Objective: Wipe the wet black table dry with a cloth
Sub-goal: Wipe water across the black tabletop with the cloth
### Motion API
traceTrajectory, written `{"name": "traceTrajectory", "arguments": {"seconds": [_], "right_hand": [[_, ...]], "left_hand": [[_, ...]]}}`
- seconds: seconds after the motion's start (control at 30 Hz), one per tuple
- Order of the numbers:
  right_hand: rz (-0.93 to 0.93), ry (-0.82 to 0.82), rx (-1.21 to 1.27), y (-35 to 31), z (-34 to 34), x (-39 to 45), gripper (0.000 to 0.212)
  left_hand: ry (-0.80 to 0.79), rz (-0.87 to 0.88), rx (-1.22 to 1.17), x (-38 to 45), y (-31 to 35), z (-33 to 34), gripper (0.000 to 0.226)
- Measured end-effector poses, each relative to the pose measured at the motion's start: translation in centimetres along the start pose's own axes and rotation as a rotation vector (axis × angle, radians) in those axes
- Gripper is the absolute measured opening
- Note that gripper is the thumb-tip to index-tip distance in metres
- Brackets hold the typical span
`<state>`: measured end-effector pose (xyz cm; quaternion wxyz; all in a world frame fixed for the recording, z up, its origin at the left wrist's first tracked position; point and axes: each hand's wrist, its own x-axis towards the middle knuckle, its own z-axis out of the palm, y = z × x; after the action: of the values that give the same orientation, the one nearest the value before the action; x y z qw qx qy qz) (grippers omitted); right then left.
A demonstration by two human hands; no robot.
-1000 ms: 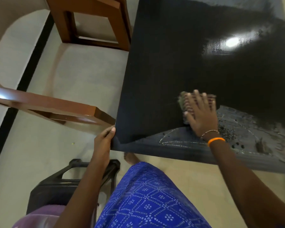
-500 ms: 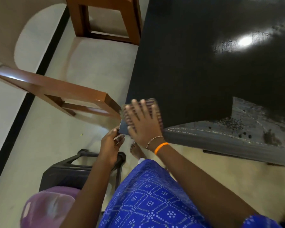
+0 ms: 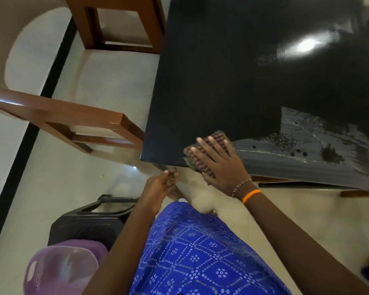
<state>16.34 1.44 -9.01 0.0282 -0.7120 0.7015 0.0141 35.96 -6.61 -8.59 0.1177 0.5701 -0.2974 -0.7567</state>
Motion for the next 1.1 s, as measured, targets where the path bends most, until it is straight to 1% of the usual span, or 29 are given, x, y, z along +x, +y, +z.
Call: {"name": "traceTrajectory", "arguments": {"seconds": [0.07, 0.17, 0.33, 0.43, 0.5, 0.57, 0.63, 0.7, 0.73, 0.8, 0.87, 0.93, 1.0, 1.03, 1.1], "right_hand": [[0.079, -0.018, -0.024, 2.5, 0.0, -3.0, 0.074], [0.192, -0.056, -0.058, 5.7, 0.3, -7.0, 0.072], [0.416, -0.078, -0.037, 10.1, 0.5, -12.8, 0.075], [0.573, -0.041, 0.052, 9.5, 0.1, -13.6, 0.072], [0.658, 0.001, 0.103, 7.9, 0.0, -12.4, 0.072], [0.697, 0.037, 0.119, 5.5, 0.1, -9.9, 0.071], [0.681, 0.059, 0.153, 2.7, 0.0, -6.3, 0.071], [0.578, 0.060, 0.218, -0.2, -0.2, -2.3, 0.069], [0.501, 0.051, 0.233, -1.2, -0.3, -0.6, 0.069], [0.367, 0.026, 0.235, -1.8, -0.4, 1.1, 0.067], [0.295, 0.013, 0.200, -0.7, -0.2, 0.9, 0.065], [0.269, 0.019, 0.156, 1.1, 0.0, -0.6, 0.064], [0.337, 0.034, 0.130, 4.0, 0.4, -3.1, 0.064], [0.405, 0.033, 0.125, 5.7, 0.4, -4.6, 0.065], [0.564, 0.025, 0.113, 9.3, 0.4, -8.1, 0.065]], "left_hand": [[-0.059, -0.010, 0.085, -0.3, -0.1, 1.6, 0.028], [-0.113, 0.024, 0.184, -0.6, 0.0, 3.5, 0.023], [-0.123, 0.035, 0.202, -0.7, -0.1, 4.2, 0.021], [-0.126, 0.049, 0.230, -0.9, -0.4, 4.2, 0.025], [-0.124, 0.064, 0.280, -1.0, -0.6, 4.5, 0.025], [-0.121, 0.078, 0.301, -1.3, -0.8, 5.0, 0.025], [-0.128, 0.069, 0.270, -1.7, -0.9, 6.0, 0.027], [-0.111, 0.074, 0.239, -1.9, -0.8, 6.9, 0.029], [-0.077, 0.090, 0.227, -1.9, -0.7, 7.2, 0.030], [0.013, 0.119, 0.204, -1.8, -0.5, 7.4, 0.030], [0.050, 0.151, 0.265, -1.9, -0.4, 7.2, 0.028], [0.042, 0.215, 0.391, -2.1, -0.5, 7.1, 0.023], [0.005, 0.336, 0.533, -2.4, -0.8, 7.8, 0.018], [-0.018, 0.428, 0.623, -2.5, -0.9, 8.4, 0.018], [-0.027, 0.687, 0.871, -2.3, -0.8, 9.4, 0.019]]}}
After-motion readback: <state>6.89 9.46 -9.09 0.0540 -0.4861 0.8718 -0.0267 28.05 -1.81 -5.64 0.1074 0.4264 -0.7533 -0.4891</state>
